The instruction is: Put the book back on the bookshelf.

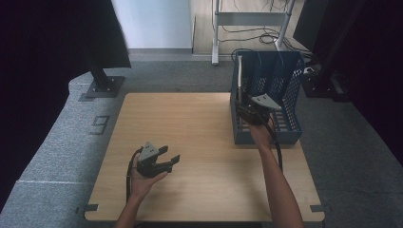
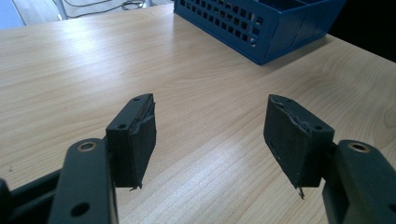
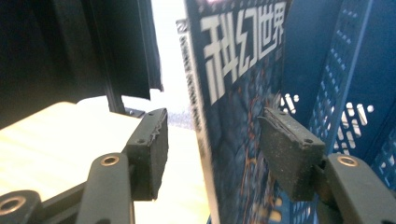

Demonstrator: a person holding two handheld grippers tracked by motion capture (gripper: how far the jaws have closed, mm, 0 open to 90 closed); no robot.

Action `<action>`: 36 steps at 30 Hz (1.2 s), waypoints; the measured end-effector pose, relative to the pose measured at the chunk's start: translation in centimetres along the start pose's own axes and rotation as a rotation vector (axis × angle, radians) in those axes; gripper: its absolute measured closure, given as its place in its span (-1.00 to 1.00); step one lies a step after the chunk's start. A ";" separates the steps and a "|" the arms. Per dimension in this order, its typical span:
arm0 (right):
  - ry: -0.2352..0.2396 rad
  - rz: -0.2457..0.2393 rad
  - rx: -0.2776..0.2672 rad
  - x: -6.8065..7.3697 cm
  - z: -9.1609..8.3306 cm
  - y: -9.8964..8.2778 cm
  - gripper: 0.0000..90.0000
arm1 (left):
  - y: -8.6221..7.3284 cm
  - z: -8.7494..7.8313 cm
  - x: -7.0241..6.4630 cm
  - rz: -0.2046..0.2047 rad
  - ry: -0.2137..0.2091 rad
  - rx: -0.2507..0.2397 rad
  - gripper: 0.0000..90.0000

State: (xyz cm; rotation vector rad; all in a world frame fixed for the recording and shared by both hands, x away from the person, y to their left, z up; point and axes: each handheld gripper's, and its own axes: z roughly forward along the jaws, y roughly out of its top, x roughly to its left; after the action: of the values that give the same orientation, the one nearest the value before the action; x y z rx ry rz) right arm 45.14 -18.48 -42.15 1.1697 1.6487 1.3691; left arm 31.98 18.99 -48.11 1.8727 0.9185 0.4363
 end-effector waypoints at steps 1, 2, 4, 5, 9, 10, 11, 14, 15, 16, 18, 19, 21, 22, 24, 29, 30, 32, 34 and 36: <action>0.000 -0.007 0.004 0.2 -0.2 0.0 -0.08 | 0.0 0.0 0.0 0.001 -0.001 0.001 -0.23; -0.004 -0.019 0.003 0.4 -0.4 0.0 -0.08 | 0.0 0.0 0.0 0.002 -0.001 0.003 -0.23; 0.004 -0.026 -0.015 0.6 -0.9 0.0 -0.07 | 0.0 0.1 0.0 0.003 0.000 0.004 -0.23; 0.010 -0.022 -0.013 0.7 -1.1 0.0 -0.07 | 0.0 0.1 -0.1 0.003 0.000 0.003 -0.23; 0.035 -0.020 -0.011 1.1 -1.8 -0.4 -0.06 | 0.0 0.1 -0.1 0.005 -0.002 0.004 -0.23; 0.041 -0.023 -0.017 1.1 -2.0 -0.5 -0.06 | 0.0 0.1 -0.1 0.005 -0.002 0.004 -0.23; 0.049 -0.022 -0.020 1.3 -2.3 -0.7 -0.06 | 0.0 0.1 -0.2 0.004 -0.004 0.006 -0.23; 0.070 -0.022 -0.019 1.6 -3.1 -1.0 -0.06 | -0.1 0.2 -0.1 0.004 -0.005 0.008 -0.23; 0.077 -0.025 -0.024 1.7 -3.3 -1.1 -0.06 | -0.1 0.2 -0.2 0.004 -0.004 0.009 -0.23; 0.083 -0.025 -0.025 1.8 -3.6 -1.2 -0.06 | -0.1 0.2 -0.2 0.004 -0.004 0.008 -0.23; 0.095 -0.029 -0.026 2.0 -4.2 -1.4 -0.06 | -0.1 0.3 -0.2 0.004 -0.005 0.009 -0.23; 0.103 -0.031 -0.017 2.1 -4.5 -1.6 -0.06 | -0.1 0.3 -0.2 0.004 -0.006 0.010 -0.23; 0.112 -0.039 -0.021 2.2 -5.1 -1.8 -0.06 | -0.1 0.3 -0.2 0.004 -0.007 0.010 -0.23; 0.120 -0.041 -0.018 2.3 -5.5 -2.0 -0.06 | -0.1 0.3 -0.2 0.004 -0.006 0.011 -0.23; 0.131 -0.045 -0.012 2.5 -6.0 -2.4 -0.06 | -0.1 0.3 -0.2 0.004 -0.006 0.011 -0.23; 0.151 -0.056 -0.001 2.9 -7.4 -3.5 -0.06 | -0.2 0.4 -0.3 0.003 -0.008 0.015 -0.23; 0.157 -0.056 0.004 2.9 -7.6 -3.8 -0.06 | -0.2 0.5 -0.3 0.003 -0.008 0.016 -0.23; 0.163 -0.061 0.016 3.0 -7.9 -4.4 -0.06 | -0.2 0.5 -0.3 0.006 -0.008 0.017 -0.23; 0.169 -0.059 0.025 3.1 -8.1 -5.0 -0.06 | -0.2 0.5 -0.4 0.007 -0.008 0.019 -0.23; 0.173 -0.057 0.038 3.1 -8.4 -5.6 -0.06 | -0.2 0.5 -0.3 0.006 -0.010 0.019 -0.23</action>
State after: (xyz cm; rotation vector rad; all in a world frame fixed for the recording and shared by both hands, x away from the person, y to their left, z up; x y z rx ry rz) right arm 35.21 -18.88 -45.72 1.0413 1.8224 1.4421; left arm 32.01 18.48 -48.48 1.8934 0.9134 0.4230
